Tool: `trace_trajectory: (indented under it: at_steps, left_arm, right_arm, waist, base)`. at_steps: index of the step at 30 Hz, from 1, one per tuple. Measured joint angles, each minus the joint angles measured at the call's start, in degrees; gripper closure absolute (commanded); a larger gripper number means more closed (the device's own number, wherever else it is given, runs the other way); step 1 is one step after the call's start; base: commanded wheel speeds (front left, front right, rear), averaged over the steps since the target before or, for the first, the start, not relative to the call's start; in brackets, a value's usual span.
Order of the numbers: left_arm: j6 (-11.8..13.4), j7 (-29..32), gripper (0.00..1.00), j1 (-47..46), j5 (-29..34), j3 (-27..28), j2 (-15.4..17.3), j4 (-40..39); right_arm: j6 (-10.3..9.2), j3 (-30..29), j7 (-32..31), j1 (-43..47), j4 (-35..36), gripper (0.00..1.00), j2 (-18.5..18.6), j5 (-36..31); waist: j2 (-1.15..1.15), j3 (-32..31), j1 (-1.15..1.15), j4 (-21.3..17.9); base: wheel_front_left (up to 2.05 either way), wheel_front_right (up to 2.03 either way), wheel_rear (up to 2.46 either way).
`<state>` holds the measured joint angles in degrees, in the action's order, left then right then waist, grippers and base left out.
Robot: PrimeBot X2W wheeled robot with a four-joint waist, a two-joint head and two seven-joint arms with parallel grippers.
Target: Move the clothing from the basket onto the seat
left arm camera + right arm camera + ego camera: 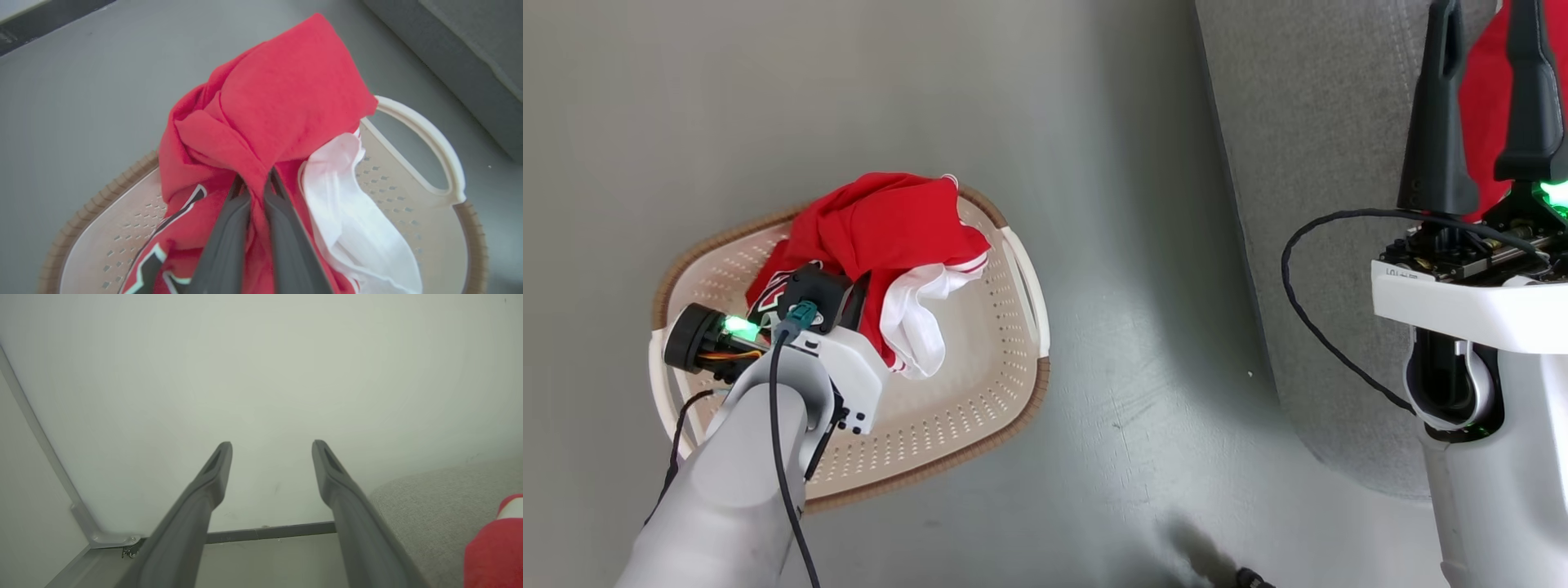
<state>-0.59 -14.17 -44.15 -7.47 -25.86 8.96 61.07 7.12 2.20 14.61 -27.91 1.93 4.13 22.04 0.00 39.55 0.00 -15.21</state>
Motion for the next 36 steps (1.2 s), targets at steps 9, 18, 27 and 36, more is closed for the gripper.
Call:
trace_trajectory:
  at_steps: [9,18,27,36]
  left_arm:
    - [-0.9,0.0,1.0,2.2,-1.5,1.5,-0.1,-8.0]
    - [-0.5,0.0,1.0,5.8,-3.0,4.0,0.4,-14.8]
    - [0.1,0.0,1.0,9.1,-4.5,6.4,1.3,-20.4]
    - [0.4,0.0,1.0,13.3,-4.9,7.8,1.3,-24.2]
  right_arm:
    - [0.0,0.1,0.0,2.4,-1.5,0.0,0.7,-0.5]
    - [0.0,-0.2,0.0,4.5,-2.6,0.0,1.7,-0.9]
    - [0.0,-0.1,0.0,6.3,-4.1,0.0,2.7,-0.9]
    - [0.0,0.1,0.0,8.2,-4.8,0.0,3.0,-0.9]
  waist:
    - [0.0,-4.1,0.0,1.2]
    - [0.0,-8.0,0.0,2.4]
    - [0.0,-11.9,0.0,3.6]
    - [0.0,-15.8,0.0,4.8]
  base:
    - [0.0,0.0,0.0]
    - [0.0,0.0,0.0]
    - [0.0,0.0,0.0]
    - [0.0,0.0,0.0]
